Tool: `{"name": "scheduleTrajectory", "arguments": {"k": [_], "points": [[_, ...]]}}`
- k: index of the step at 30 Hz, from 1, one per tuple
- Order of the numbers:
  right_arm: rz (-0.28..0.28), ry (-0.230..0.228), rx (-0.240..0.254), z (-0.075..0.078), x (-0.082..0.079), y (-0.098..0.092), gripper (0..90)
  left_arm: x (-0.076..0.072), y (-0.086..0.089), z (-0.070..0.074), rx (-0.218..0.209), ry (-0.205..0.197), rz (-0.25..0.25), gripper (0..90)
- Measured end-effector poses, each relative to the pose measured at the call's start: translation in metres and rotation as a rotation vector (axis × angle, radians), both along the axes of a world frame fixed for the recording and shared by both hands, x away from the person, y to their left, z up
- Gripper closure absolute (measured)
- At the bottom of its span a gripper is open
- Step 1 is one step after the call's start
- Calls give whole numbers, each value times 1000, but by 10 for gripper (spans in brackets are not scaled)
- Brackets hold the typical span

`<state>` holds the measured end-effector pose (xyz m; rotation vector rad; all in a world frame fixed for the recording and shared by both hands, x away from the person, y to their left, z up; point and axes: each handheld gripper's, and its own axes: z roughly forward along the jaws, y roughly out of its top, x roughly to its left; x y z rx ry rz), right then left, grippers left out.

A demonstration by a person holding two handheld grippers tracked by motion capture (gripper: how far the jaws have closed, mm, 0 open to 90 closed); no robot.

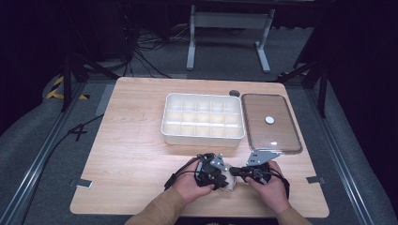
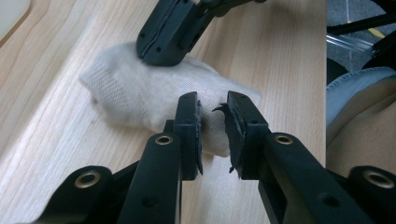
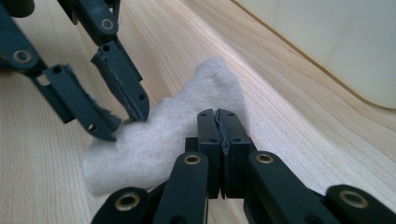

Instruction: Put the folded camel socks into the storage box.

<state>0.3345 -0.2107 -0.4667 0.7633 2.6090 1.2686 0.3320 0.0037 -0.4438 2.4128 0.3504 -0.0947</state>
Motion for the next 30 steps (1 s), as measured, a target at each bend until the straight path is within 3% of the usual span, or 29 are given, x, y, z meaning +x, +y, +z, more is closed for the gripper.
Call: {"name": "scheduleTrajectory", "arguments": {"k": [4, 6, 14, 23, 30], "points": [[-4, 1, -8, 0, -1, 0, 896, -1, -2, 0, -9, -3, -3, 714], [-6, 2, -9, -1, -1, 0, 896, -1, -5, -4, 2, 13, 2, 706], [-17, 5, -10, 0, -4, 0, 870, -2, -10, -5, 45, 14, 13, 694], [11, 3, 31, 19, -23, -9, 863, -1, -11, -4, 60, 10, 22, 671], [38, 32, 34, 10, -23, 1, 857, -2, -11, -4, 64, 18, 28, 665]]}}
